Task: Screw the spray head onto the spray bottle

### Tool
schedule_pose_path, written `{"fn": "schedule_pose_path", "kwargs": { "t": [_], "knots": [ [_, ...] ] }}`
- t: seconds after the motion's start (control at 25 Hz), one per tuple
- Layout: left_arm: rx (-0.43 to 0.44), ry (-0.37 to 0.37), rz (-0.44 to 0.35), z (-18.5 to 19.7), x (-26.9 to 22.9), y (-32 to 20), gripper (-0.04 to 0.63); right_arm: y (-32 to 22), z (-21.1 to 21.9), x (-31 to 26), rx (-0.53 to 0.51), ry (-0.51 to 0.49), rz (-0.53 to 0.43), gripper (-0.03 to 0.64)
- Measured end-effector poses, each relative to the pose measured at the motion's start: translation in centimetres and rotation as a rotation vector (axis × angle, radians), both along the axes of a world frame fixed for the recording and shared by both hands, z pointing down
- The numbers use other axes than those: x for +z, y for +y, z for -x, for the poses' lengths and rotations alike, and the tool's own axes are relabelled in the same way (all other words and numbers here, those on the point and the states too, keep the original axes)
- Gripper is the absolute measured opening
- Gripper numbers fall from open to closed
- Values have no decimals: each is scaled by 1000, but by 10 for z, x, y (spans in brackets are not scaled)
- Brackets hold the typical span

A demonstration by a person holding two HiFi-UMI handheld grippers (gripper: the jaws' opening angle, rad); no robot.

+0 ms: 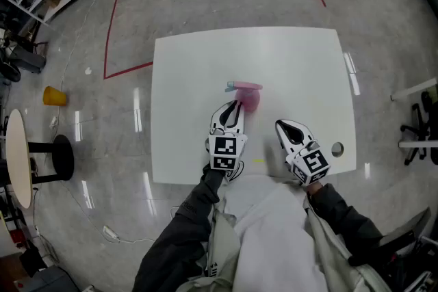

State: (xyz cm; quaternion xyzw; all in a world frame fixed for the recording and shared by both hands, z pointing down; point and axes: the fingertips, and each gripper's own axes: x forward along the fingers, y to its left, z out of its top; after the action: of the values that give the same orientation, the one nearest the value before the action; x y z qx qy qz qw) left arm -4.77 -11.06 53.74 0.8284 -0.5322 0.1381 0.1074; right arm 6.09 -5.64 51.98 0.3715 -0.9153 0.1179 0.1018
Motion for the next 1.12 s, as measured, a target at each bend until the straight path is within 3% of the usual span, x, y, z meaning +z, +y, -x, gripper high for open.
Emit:
{"fn": "schedule_pose_path", "kwargs": {
  "t": [0.12, 0.24, 0.44, 0.6, 0.64, 0.76, 0.8, 0.96, 1.12],
  "knots": [
    [12, -38, -39, -6, -9, 3, 8, 1, -2, 0, 5, 0, -2, -5],
    [3, 2, -74, -7, -19, 13, 6, 1, -7, -1, 11, -3, -2, -5],
    [-4, 28, 12, -1, -3, 20, 6, 1, -5, 0, 0, -1, -2, -5],
    [-24, 3, 14, 5, 6, 18, 8, 1, -3, 0, -4, -3, -7, -5],
    [-19, 30, 15, 3, 8, 17, 82, 1, -3, 1, -1, -5, -6, -5],
    [-16, 127, 41, -2, 16, 8, 504, 1, -5, 2, 4, -4, -6, -5],
    [-5, 115, 41, -4, 20, 5, 514, 1, -6, 3, 5, -3, -7, -5],
    [105, -66, -7, -25, 36, -17, 514, 1, -9, 3, 3, -3, -10, -5],
    [174, -125, 19, -43, 56, -44, 514, -3, -9, -3, 20, -7, -27, -5]
  ]
}}
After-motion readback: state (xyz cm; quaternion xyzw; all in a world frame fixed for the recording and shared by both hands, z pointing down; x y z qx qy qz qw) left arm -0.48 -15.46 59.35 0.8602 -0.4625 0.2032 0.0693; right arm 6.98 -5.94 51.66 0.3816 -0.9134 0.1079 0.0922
